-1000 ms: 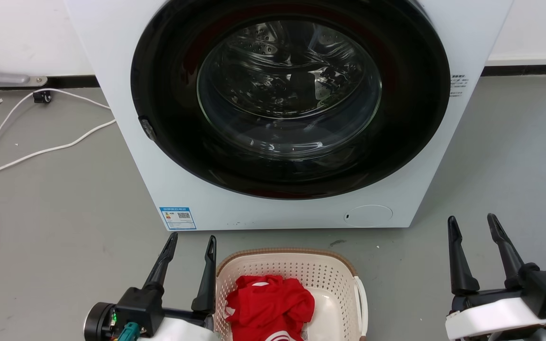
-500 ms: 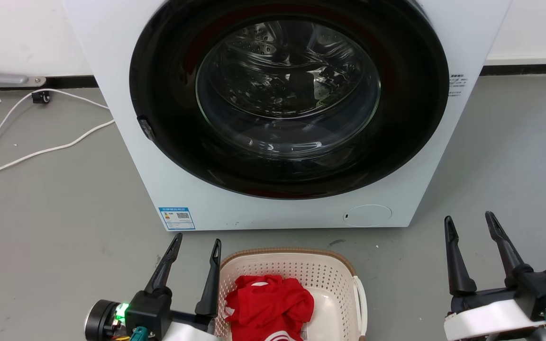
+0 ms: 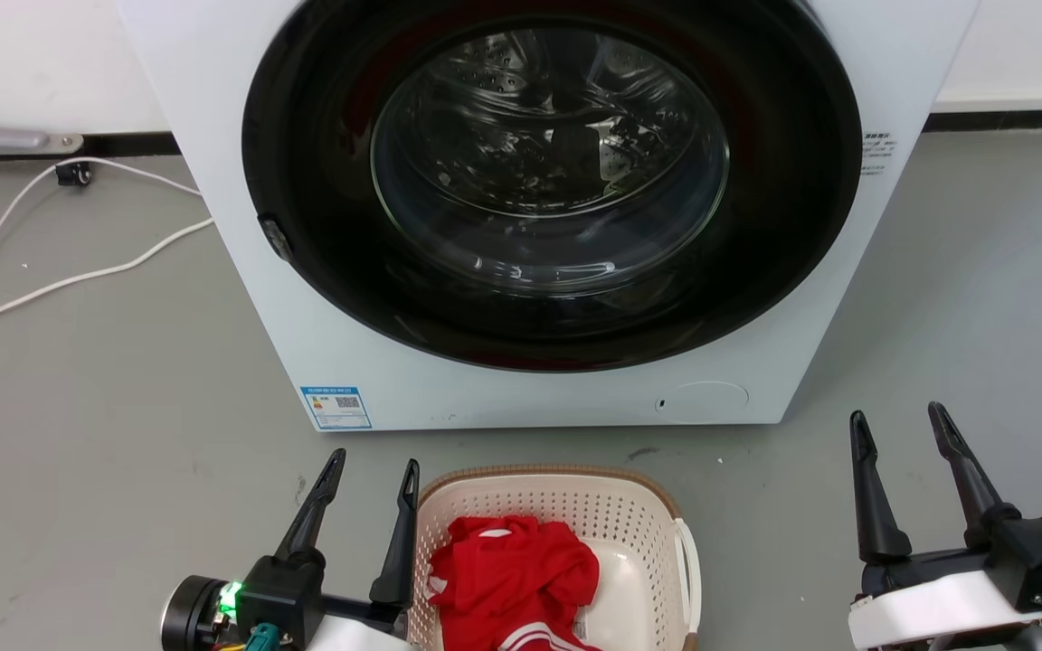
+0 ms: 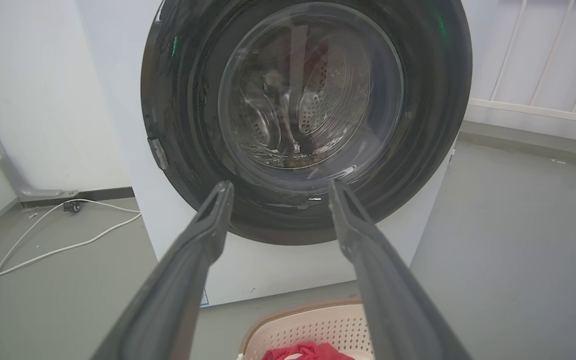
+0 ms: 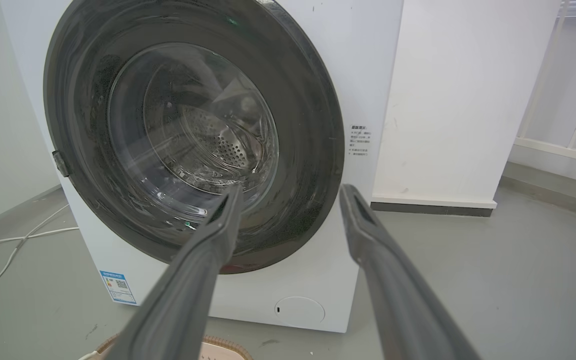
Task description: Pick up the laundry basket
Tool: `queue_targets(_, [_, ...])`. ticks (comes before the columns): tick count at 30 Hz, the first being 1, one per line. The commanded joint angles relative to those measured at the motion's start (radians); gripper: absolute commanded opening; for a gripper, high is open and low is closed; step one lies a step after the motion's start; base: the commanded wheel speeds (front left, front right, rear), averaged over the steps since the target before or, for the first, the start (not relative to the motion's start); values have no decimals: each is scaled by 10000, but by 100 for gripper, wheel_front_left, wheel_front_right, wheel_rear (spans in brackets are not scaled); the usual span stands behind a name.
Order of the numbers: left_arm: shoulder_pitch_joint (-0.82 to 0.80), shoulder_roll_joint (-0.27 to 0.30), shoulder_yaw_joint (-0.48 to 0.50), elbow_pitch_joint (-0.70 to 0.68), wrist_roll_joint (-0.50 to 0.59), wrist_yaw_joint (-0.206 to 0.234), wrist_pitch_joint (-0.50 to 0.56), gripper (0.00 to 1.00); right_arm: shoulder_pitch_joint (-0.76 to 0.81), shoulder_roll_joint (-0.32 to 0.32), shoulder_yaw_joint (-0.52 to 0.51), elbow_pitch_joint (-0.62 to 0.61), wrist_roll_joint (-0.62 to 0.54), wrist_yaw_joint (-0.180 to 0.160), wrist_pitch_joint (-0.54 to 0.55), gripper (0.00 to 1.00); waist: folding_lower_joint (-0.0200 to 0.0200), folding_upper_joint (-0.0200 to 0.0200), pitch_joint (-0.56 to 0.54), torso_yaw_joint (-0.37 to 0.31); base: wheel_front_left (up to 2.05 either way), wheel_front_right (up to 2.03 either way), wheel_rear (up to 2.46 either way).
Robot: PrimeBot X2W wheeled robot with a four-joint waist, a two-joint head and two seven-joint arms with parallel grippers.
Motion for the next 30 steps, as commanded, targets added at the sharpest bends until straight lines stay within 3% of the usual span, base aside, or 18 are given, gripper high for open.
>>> queue_targets(1, [1, -13, 17, 36, -35, -67, -25, 100, -70, 2, 5, -38, 106, -3, -20, 100, 0, -1, 113, -19, 0, 0, 0])
queue_targets(6, [-324, -15, 81, 304, -106, -126, -24, 100, -362, 2, 73, 237, 97, -3, -20, 100, 0, -1, 730, -35, 0, 0, 0])
queue_targets(7, [-657, -16, 195, 609, -145, -181, -24, 100, -665, 4, 122, 413, 8, -3, -20, 100, 0, -1, 1384, -40, 0, 0, 0])
queue_targets(15, [-2179, 91, 601, 1993, -248, -412, -25, 100, -2037, 4, 262, 1401, -30, -5, -20, 100, 0, -1, 3558, -93, 0, 0, 0])
queue_targets(25, [-4992, 981, 75, 5454, -413, -579, -24, 100, -4427, 7, 663, 4391, 600, -3, 237, 100, 0, -1, 5678, -264, 0, 0, 0])
queue_targets(30, [-6577, 1514, -1141, 7651, -1090, -587, 512, 100, -5729, 7, 1270, 6325, 1347, -5, 1255, 100, 0, -1, 6423, -387, 0, 0, 0])
